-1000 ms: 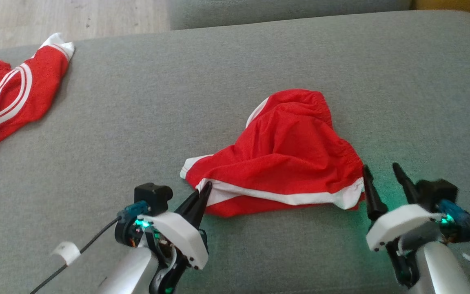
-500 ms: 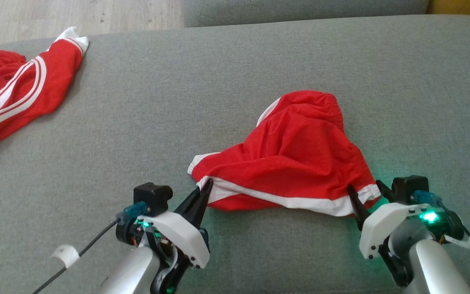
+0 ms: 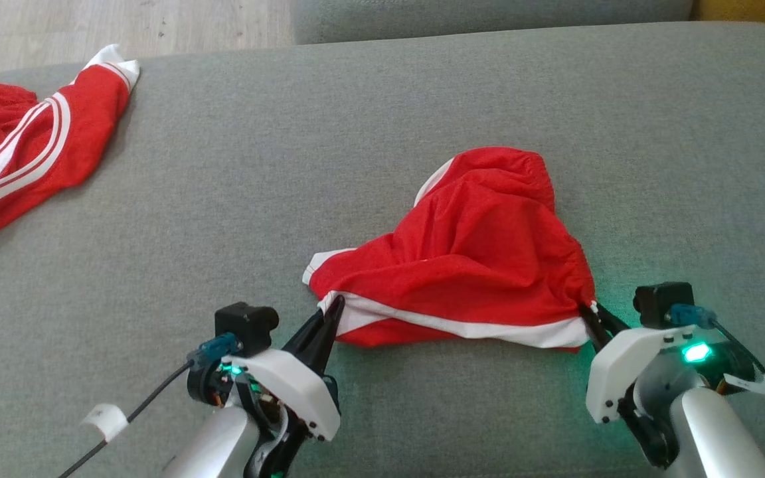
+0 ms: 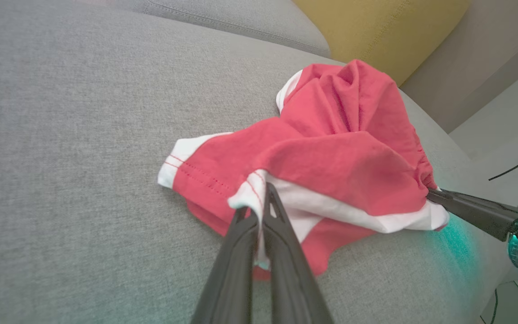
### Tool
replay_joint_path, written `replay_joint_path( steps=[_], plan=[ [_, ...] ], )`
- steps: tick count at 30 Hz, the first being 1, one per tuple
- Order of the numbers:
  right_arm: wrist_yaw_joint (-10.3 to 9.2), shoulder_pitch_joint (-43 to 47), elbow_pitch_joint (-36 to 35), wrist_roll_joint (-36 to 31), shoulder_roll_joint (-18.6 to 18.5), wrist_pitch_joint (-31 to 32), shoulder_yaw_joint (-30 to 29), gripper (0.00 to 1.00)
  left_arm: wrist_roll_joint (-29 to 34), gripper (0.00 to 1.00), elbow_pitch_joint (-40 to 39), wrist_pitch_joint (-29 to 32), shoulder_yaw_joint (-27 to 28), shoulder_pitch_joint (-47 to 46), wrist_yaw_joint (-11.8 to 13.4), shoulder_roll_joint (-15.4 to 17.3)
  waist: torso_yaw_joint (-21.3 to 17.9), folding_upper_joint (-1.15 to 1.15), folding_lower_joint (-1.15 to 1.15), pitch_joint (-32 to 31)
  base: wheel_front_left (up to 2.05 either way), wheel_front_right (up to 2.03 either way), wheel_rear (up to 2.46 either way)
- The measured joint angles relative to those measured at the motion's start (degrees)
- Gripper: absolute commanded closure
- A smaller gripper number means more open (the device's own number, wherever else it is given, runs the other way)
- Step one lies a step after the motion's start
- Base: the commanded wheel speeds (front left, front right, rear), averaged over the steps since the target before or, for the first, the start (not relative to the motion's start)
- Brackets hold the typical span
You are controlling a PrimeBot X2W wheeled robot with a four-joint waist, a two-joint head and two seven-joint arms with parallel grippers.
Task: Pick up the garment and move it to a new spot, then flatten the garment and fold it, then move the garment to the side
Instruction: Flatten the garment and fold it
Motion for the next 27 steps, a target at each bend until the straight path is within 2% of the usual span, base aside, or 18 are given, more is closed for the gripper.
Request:
replay_joint_path(
  steps=[1, 8, 14, 21, 27],
  plan=[
    [0.0, 0.19, -0.27, 0.25, -0.09, -0.01, 0.15, 1.0, 0.0, 1.0, 0.0, -0.01, 0.01, 0.0, 0.02, 0.02, -0.06, 0.0, 0.0, -0.02, 0.0, 0.0, 0.0],
    [0.0, 1.1, -3.7, 2.21, -0.31, -1.89, 1.2, 1.0, -0.48, 1.0, -0.57, -1.05, 0.34, -0.01, 0.54, 0.23, -0.37, 0.0, 0.0, -0.66, 0.0, 0.0, 0.0],
    [0.0, 1.09, -9.95, 3.91, -0.31, -4.68, 0.63, 1.0, -1.19, 1.0, -3.48, -2.72, 2.57, -0.02, 1.35, 1.68, -0.65, 0.0, 0.0, -2.34, 0.0, 0.0, 0.0],
    [0.0, 0.55, -20.45, 7.78, -0.31, -5.59, 0.34, 1.0, -2.48, 1.0, -13.15, -3.48, 6.49, -0.25, 2.36, 4.65, -0.8, 0.0, 0.0, -5.46, 0.0, 0.0, 0.0],
    [0.0, 0.32, -29.1, 10.7, -0.66, -4.82, 0.62, 1.0, -2.49, 1.0, -22.63, -1.08, 8.75, -2.33, 3.43, 8.14, -0.92, 0.0, -0.01, -8.03, 0.0, 0.0, 0.0]
  ],
)
